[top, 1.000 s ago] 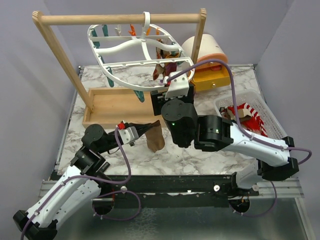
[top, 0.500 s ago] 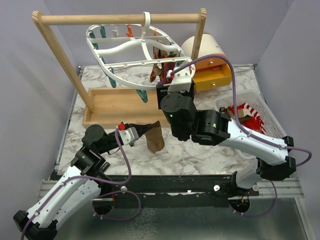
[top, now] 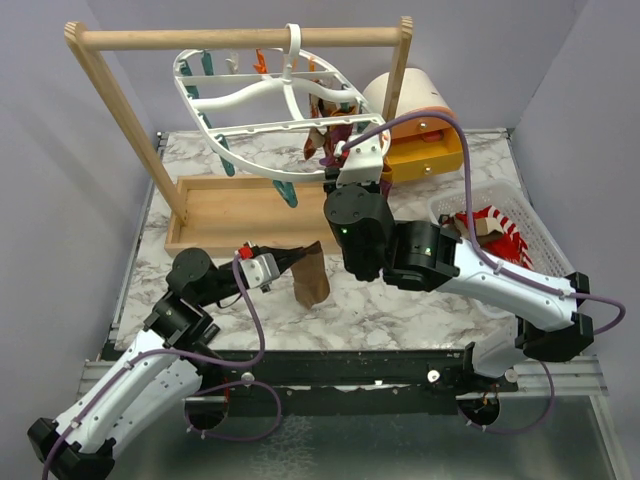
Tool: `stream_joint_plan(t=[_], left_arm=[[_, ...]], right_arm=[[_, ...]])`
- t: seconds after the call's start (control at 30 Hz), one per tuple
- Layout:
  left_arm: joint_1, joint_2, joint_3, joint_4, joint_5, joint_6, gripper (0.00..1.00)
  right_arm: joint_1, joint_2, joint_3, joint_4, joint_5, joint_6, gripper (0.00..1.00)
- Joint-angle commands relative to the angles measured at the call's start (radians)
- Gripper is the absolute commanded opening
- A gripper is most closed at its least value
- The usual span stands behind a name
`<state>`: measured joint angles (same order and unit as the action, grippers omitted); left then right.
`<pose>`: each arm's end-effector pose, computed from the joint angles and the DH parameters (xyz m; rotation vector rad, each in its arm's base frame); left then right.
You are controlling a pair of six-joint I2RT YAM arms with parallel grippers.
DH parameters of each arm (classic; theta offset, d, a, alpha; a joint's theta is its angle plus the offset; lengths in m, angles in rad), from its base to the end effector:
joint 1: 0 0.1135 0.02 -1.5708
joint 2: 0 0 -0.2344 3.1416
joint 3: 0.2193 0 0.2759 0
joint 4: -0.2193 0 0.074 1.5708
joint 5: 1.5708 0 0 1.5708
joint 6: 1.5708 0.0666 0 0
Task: Clip the socks to the hanger
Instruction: Open the clamp at the hanger.
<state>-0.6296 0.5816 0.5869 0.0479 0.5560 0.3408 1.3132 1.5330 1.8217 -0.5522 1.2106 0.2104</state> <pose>0.1599 -0.1600 0.3107 1.0954 1.1127 -0.6492 0.1485 0.3190 0.4566 -0.1064 1.6595 0.0411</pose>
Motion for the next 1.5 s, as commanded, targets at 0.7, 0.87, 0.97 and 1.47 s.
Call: stream_joint_plan(t=[0.7, 0.87, 0.97, 1.47], left_arm=[[0.0, 0.142, 0.068, 0.241, 0.009, -0.074, 0.0], [0.0, 0.197, 0.127, 0.269, 0.011, -0.073, 0.0], [-0.001, 0.222, 0.157, 0.285, 0.016, -0.068, 0.0], [0.0, 0.323, 0.239, 0.297, 0.052, -0.028, 0.0]], right_arm=[[-0.019, -0.129, -0.065, -0.014, -0.16, 0.101, 0.0], [-0.018, -0.143, -0.073, -0.016, -0.2, 0.112, 0.0], [-0.019, -0.149, -0.083, -0.016, -0.211, 0.114, 0.0], [-0.019, -0.171, -0.139, 0.005, -0.252, 0.121, 0.0]])
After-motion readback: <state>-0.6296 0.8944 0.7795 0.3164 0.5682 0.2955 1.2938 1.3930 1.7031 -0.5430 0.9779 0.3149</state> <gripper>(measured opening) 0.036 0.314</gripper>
